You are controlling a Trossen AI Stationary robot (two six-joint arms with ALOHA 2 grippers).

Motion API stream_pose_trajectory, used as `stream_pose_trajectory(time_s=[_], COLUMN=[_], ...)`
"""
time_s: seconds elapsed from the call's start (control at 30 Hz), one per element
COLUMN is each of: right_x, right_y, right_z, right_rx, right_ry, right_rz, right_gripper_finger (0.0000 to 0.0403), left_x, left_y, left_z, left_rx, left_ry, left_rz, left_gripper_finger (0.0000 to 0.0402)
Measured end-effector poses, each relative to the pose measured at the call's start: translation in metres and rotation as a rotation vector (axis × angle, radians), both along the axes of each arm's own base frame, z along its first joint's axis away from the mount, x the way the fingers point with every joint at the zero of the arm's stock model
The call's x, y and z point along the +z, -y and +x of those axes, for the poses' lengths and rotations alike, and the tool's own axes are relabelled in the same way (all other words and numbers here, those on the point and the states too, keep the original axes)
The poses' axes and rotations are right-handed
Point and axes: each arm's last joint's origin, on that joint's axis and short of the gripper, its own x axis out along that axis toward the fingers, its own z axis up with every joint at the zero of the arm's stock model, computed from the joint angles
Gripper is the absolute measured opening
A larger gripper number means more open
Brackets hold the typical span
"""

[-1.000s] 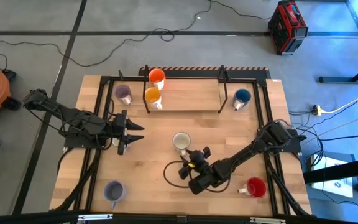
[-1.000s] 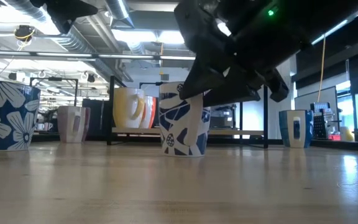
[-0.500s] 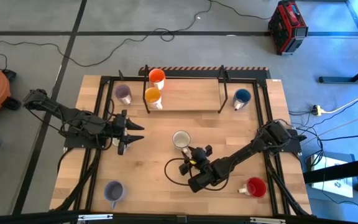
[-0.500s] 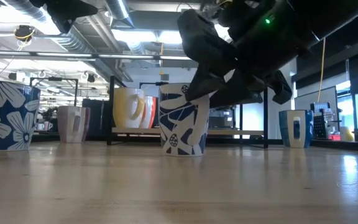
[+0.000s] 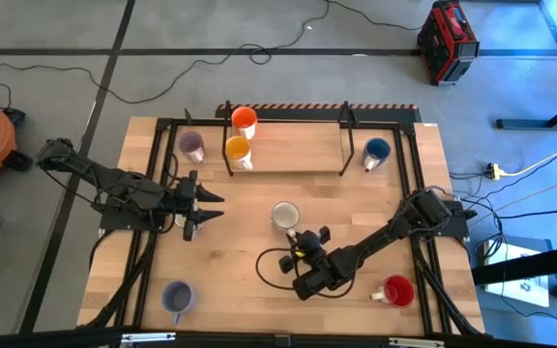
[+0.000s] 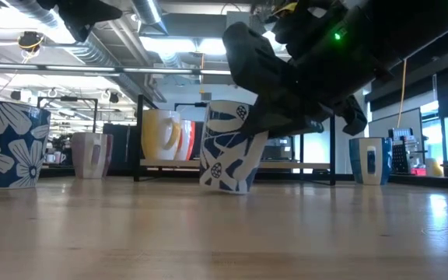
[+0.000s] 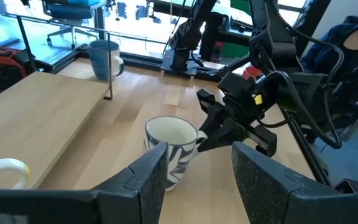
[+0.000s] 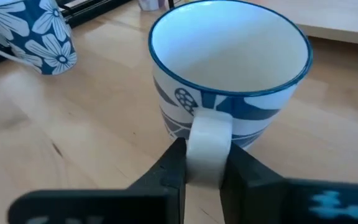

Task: Place coffee mugs
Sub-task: Put the right white mug on the shelf

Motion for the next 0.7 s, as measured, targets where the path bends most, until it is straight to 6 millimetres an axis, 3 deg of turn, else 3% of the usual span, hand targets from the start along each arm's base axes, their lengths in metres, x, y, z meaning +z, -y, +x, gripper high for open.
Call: stream_pose_trajectory(time_s=[0.27,0.7], right_x=[0.0,0.025], right_y=[-0.001,0.001], right_z=[0.0,-0.004], right_rx=[0.017,0.077], right_ry=[-0.015,-0.051], right_rz=[0.002,0.037], right_gripper_finger=[0.0043,0.0043], left_x=[-0.001,0.003], left_y=[0.0,-0.002], left_z=[0.0,-0.005], left_rx=[0.0,-0.004], left_ry=[-0.007,0.016], left_rz=[0.003,-0.008], left_gripper_finger=[0.0172,0.0172])
